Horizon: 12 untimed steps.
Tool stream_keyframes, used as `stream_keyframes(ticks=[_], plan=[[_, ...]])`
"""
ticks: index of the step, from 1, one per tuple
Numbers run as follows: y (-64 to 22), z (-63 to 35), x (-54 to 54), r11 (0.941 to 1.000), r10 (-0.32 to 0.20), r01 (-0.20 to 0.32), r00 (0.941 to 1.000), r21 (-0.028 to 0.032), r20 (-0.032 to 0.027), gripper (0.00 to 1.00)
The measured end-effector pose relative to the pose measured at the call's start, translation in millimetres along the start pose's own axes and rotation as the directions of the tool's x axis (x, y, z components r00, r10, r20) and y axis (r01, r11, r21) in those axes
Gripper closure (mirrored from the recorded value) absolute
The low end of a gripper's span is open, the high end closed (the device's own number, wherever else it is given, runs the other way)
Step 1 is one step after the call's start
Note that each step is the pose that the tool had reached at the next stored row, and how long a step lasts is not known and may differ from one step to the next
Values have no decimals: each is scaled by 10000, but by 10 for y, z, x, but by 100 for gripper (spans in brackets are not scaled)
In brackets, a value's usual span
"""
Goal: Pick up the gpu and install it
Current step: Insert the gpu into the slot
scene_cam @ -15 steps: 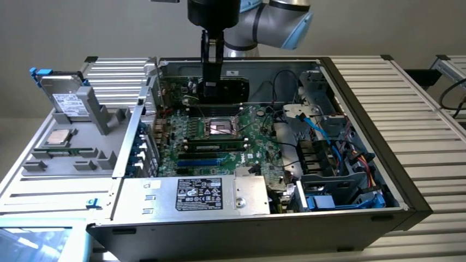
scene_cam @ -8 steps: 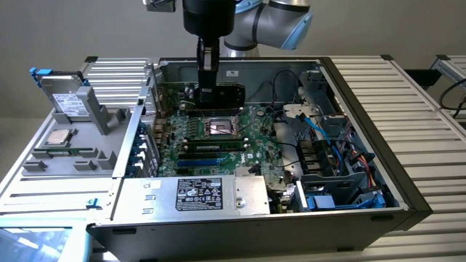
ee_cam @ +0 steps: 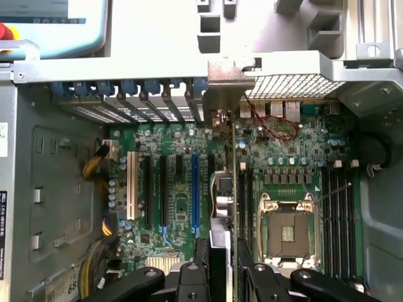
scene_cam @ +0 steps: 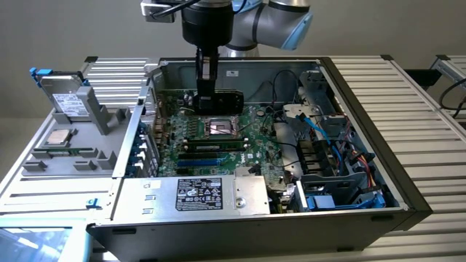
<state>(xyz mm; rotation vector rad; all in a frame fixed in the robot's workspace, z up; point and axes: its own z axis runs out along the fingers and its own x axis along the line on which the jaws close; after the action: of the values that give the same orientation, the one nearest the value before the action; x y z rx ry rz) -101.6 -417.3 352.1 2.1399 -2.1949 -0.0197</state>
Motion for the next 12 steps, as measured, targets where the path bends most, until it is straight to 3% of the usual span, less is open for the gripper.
stream_keyframes(ticks=[12], plan=[[17,209,97,10000,-1,1,10000,8,14,72]])
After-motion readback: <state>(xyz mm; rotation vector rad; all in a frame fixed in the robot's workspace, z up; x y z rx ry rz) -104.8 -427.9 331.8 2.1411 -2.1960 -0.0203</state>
